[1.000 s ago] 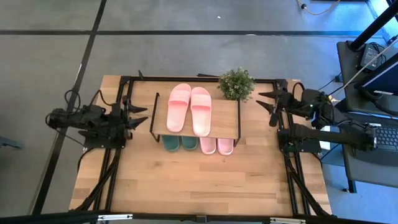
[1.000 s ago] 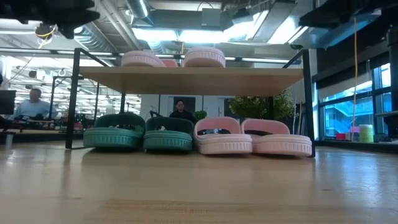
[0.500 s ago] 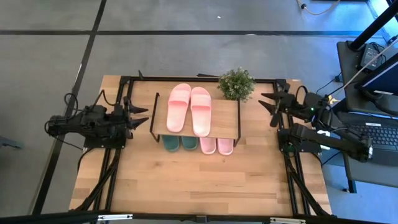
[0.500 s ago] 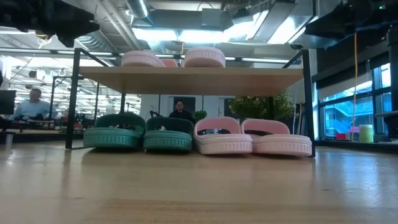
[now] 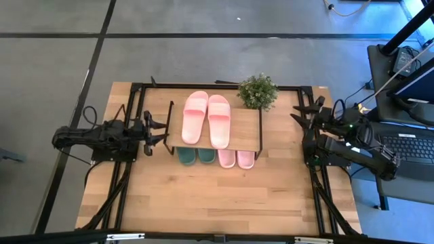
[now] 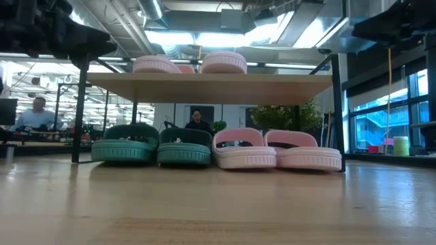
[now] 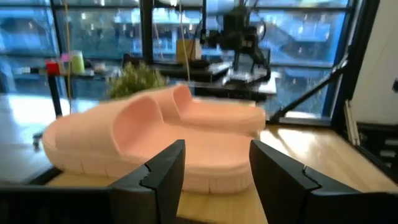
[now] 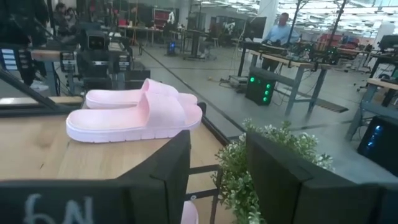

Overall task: Pick and place slides into the shelf
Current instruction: Return to Home Position

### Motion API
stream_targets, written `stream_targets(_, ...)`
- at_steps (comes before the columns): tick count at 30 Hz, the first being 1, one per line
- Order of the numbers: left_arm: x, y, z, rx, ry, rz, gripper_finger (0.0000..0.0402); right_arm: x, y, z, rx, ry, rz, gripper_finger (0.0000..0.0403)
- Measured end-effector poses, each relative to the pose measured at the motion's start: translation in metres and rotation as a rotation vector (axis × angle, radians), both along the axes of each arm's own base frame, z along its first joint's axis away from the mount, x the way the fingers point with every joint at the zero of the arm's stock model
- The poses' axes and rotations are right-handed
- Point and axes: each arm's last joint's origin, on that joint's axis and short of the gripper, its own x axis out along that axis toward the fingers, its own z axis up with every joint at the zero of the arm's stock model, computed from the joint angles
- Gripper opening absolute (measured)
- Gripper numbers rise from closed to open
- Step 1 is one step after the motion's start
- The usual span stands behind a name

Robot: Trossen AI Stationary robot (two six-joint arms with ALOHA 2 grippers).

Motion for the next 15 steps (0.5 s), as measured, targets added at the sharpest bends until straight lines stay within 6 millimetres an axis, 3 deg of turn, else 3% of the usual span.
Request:
stream_targets(8,0.006,0.0,-0.019,-0.011,-0.007,-0.002,0.0173,-0.004,0.002,-0.001,0.011,-0.009,0.0,0.0157)
stream_targets(15,0.006,0.0,-0.02,0.019,-0.009,-0.011,0.0173,-0.006,0.003,-0.003,0.03,-0.014,0.001,0.0157)
